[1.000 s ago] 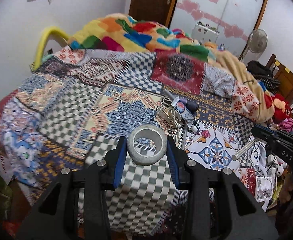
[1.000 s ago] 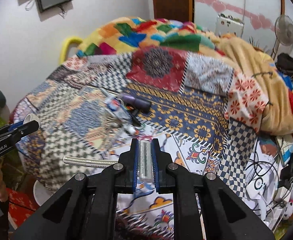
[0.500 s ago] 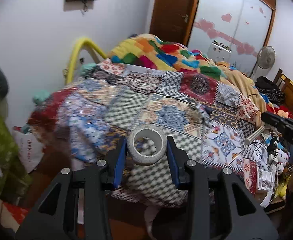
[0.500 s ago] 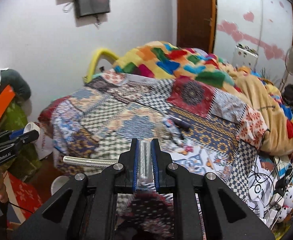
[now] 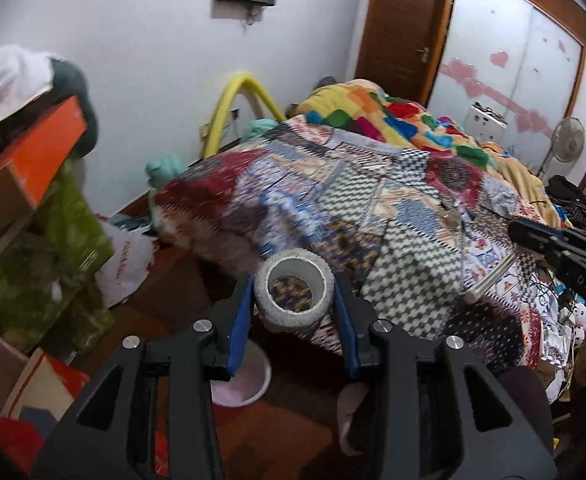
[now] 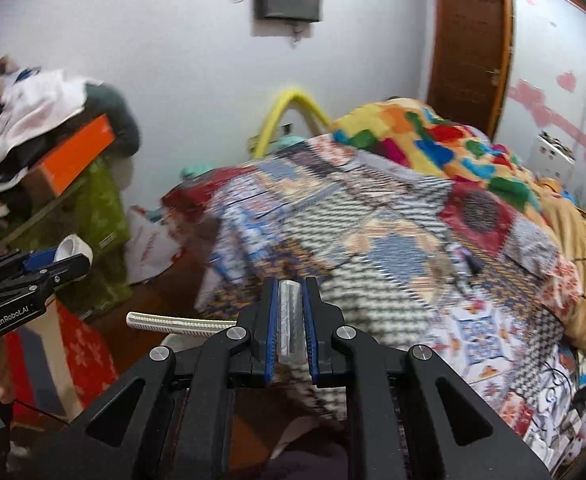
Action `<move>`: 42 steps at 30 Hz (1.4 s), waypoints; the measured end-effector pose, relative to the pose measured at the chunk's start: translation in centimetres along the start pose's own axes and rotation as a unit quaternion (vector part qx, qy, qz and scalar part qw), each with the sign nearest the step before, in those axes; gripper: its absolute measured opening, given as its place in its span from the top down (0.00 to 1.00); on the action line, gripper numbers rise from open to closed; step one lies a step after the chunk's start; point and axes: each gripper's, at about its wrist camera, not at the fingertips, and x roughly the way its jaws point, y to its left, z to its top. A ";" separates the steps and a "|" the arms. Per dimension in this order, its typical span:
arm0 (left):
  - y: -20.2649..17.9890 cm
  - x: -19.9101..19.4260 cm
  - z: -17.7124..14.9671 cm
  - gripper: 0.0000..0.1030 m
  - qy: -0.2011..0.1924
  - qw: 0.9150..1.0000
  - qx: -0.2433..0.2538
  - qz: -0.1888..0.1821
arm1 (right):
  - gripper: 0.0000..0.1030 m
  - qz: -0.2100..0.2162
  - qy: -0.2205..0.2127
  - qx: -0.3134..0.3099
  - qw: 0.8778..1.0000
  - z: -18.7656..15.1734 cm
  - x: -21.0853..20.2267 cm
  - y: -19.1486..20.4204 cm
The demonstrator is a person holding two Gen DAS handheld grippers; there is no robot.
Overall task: Collect trash
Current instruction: 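Carry the tape roll with the left tool while the right tool carries the stick over the white bin, then open the left tool over the bin while the right tool releases the stick into it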
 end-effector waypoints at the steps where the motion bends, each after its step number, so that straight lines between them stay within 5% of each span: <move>1: 0.8 -0.2 -0.4 0.63 0.002 1.000 -0.005 0.003 | 0.89 0.007 0.005 -0.004 1.000 -0.2 0.5 1.0; 17: 9.4 3.1 -6.3 0.63 0.083 0.992 -0.082 0.047 | 0.89 0.047 0.108 -0.101 0.988 -2.4 11.2 14.1; 32: 12.6 14.8 -9.5 0.63 0.205 0.969 -0.120 0.070 | 0.89 0.034 0.247 -0.105 0.963 -4.8 23.7 16.3; 40: 14.6 18.7 -9.2 0.63 0.238 0.956 -0.165 0.049 | 0.88 0.071 0.280 -0.088 0.953 -4.3 26.9 17.0; 42: 14.6 19.5 -8.9 0.63 0.242 0.955 -0.168 0.048 | 0.80 0.092 0.294 -0.073 0.949 -4.0 27.4 16.8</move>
